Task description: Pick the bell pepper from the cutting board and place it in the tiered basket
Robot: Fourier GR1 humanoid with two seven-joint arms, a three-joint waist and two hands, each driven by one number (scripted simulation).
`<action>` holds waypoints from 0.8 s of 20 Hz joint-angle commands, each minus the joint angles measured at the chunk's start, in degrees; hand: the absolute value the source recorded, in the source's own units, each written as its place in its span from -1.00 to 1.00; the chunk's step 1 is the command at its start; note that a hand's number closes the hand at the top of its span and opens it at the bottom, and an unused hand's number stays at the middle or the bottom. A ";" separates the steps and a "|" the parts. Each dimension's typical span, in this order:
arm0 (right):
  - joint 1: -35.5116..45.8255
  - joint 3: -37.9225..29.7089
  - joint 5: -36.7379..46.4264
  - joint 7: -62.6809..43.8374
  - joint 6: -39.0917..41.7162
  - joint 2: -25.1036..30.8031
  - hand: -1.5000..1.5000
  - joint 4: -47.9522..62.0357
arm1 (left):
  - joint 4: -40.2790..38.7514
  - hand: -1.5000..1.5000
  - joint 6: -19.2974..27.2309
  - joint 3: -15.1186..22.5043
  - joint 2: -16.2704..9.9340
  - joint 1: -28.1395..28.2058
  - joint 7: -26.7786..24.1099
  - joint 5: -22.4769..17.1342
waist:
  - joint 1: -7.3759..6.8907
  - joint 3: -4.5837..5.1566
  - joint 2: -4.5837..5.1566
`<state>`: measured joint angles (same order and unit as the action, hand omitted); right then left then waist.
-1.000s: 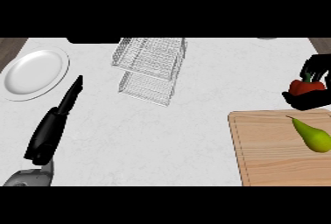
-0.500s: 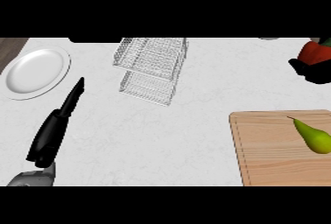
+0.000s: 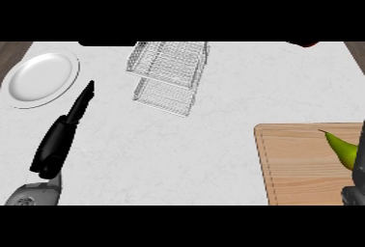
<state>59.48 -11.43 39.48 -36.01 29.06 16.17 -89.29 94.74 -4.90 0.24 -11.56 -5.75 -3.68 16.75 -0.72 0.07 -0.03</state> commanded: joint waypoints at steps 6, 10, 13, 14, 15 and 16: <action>18.10 2.21 3.72 -3.98 -7.97 -5.08 1.00 22.53 | 1.68 0.00 0.44 2.25 1.97 2.14 -0.35 1.40 | -0.83 -0.01 0.24; 23.85 0.23 4.30 -2.49 -14.62 -7.68 1.00 34.41 | 2.08 0.00 -1.95 0.17 -0.32 0.29 0.38 -0.52 | -2.38 0.04 0.75; 25.75 1.42 5.02 -1.88 -17.54 -10.89 1.00 40.16 | 0.48 0.00 -0.95 0.65 0.58 -0.36 -0.23 0.54 | -1.78 0.04 0.67; 26.20 1.22 5.03 -0.50 -18.25 -10.69 1.00 42.45 | 1.96 0.00 -0.82 1.06 0.80 0.69 0.29 0.81 | -1.74 0.02 0.60; 27.22 0.90 5.01 -1.26 -20.22 -12.55 1.00 44.12 | 2.48 0.00 -1.06 2.37 1.52 1.13 0.33 1.06 | -1.88 0.02 0.62; 28.86 0.29 5.25 -0.15 -21.25 -11.79 1.00 46.95 | 0.50 0.00 -2.95 -0.97 -0.93 0.71 -1.84 -1.63 | -2.10 0.06 0.80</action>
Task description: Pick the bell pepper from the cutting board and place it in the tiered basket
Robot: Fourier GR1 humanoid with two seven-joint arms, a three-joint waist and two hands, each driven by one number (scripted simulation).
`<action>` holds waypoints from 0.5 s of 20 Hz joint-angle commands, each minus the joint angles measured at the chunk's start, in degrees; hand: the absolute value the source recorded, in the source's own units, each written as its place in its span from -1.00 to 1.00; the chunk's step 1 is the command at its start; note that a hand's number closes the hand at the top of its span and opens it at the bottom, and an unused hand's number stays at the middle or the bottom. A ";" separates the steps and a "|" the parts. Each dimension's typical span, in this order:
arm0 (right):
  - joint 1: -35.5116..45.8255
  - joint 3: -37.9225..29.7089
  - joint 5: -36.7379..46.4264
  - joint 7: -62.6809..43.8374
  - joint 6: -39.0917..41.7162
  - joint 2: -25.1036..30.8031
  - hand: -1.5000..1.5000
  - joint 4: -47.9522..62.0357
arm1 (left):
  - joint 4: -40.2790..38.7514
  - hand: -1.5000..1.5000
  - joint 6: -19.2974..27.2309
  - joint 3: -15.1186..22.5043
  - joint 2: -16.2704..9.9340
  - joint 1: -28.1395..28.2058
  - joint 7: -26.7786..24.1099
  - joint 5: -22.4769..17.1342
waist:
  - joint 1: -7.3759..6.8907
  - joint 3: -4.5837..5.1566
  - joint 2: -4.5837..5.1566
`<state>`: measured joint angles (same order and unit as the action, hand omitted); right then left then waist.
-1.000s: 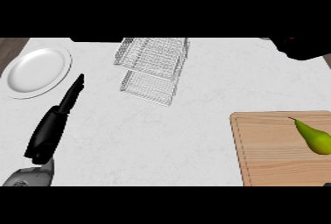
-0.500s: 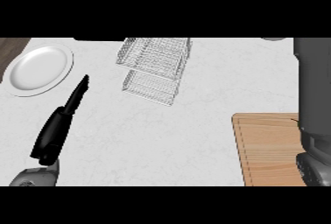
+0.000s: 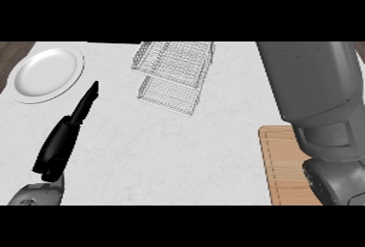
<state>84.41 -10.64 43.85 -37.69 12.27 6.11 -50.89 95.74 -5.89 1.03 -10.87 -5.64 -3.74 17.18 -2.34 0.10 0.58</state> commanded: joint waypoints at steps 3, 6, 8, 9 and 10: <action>3.86 -1.84 1.45 3.99 -10.18 -2.86 1.00 15.41 | 0.58 0.00 -0.28 0.10 0.40 0.21 -0.13 -0.27 | -0.75 0.01 0.36; 3.64 -3.84 0.37 6.03 -17.13 -5.81 1.00 18.09 | -0.33 0.00 -0.98 -0.89 -0.05 -3.56 1.62 -0.94 | -0.64 -0.01 0.51; 3.28 -6.53 -2.20 9.36 -19.97 -5.95 -1.00 20.27 | -1.20 0.00 -1.06 -0.56 -0.57 -2.64 -0.67 -0.30 | -1.71 0.02 1.06; 4.49 -6.15 -5.10 9.29 -21.41 -6.04 -1.00 21.63 | -1.01 0.00 -1.10 1.43 0.93 -2.66 0.11 0.14 | -2.73 0.03 1.09; 2.55 -5.75 -5.39 14.21 -21.38 -6.05 -1.00 23.09 | 0.32 0.00 -0.05 2.39 1.85 -2.98 1.42 1.29 | -2.55 -0.01 1.08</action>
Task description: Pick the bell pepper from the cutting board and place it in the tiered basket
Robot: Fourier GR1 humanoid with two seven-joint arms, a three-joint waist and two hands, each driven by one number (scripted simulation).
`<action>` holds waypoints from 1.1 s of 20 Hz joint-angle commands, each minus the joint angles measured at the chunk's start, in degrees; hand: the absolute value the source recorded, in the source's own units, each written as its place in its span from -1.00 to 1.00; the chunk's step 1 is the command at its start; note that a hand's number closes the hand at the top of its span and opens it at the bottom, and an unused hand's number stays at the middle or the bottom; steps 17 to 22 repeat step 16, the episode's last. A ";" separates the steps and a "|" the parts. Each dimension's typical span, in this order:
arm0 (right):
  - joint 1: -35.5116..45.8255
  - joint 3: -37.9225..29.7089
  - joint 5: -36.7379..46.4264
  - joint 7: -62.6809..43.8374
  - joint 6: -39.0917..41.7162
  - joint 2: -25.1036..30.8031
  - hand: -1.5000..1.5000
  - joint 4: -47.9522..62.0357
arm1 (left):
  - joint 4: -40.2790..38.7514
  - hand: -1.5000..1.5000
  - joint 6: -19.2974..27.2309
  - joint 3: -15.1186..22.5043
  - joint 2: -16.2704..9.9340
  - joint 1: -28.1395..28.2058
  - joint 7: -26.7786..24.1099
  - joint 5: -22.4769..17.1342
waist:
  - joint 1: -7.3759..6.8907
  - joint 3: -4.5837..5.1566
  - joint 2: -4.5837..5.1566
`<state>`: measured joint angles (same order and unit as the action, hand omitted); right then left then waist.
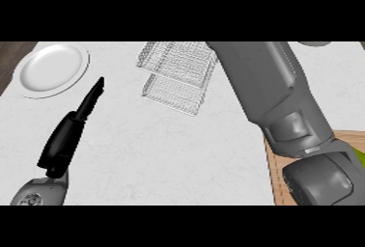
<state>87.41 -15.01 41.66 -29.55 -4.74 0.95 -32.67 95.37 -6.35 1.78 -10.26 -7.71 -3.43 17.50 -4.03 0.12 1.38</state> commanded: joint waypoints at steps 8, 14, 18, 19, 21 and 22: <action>1.20 -6.96 -10.06 17.29 -16.32 -0.94 -1.00 6.93 | -2.22 0.00 1.02 1.34 1.49 -1.02 -1.57 1.43 | -0.89 -0.02 0.47; 1.14 -9.61 -7.61 15.85 -28.30 6.04 -1.00 7.72 | -0.40 0.00 0.36 0.17 0.85 0.13 -0.12 0.38 | 0.40 -0.03 -0.10; 2.24 -10.00 -7.44 11.50 -29.01 8.04 -1.00 7.32 | -3.94 0.00 1.01 -1.71 -0.18 -0.33 -2.29 0.65 | 2.47 -0.01 -0.66; 2.24 -10.00 -7.44 11.50 -29.01 8.04 -1.00 7.32 | -3.94 0.00 1.01 -1.71 -0.18 -0.33 -2.29 0.65 | 2.47 -0.01 -0.66; 2.24 -10.00 -7.44 11.50 -29.01 8.04 -1.00 7.32 | -3.94 0.00 1.01 -1.71 -0.18 -0.33 -2.29 0.65 | 2.47 -0.01 -0.66; 2.24 -10.00 -7.44 11.50 -29.01 8.04 -1.00 7.32 | -3.94 0.00 1.01 -1.71 -0.18 -0.33 -2.29 0.65 | 2.47 -0.01 -0.66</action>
